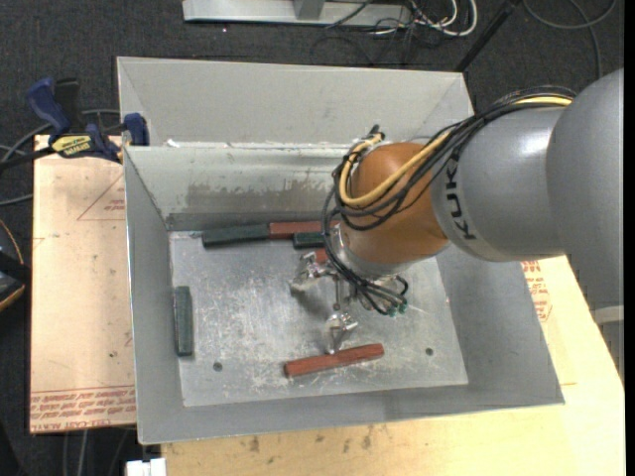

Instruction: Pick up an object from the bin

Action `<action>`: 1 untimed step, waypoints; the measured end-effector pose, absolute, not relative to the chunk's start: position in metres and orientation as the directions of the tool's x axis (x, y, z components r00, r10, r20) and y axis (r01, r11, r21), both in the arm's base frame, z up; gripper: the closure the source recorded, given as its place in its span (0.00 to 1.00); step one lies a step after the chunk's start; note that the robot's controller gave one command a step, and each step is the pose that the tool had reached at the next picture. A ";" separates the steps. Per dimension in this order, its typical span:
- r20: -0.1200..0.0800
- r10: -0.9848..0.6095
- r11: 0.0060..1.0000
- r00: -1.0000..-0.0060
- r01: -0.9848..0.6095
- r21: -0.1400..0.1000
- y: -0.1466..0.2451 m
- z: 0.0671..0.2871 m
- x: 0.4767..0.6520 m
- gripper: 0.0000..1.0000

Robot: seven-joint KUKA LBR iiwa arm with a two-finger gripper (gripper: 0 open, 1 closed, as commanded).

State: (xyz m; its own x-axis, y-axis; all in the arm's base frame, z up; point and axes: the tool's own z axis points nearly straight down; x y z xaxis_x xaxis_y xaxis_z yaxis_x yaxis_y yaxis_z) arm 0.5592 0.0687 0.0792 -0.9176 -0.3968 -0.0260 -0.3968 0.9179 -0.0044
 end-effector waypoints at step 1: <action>-0.004 -0.602 0.798 -0.798 -0.602 0.000 0.065 0.097 0.544 0.00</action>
Offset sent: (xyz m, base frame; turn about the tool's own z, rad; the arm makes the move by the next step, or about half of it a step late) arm -0.0713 0.0217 -0.0060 -0.1206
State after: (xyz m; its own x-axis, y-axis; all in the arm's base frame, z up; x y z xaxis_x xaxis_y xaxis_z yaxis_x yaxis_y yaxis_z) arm 0.5443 0.0652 0.0966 -0.7984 -0.6022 -0.0038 -0.6022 0.7984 -0.0002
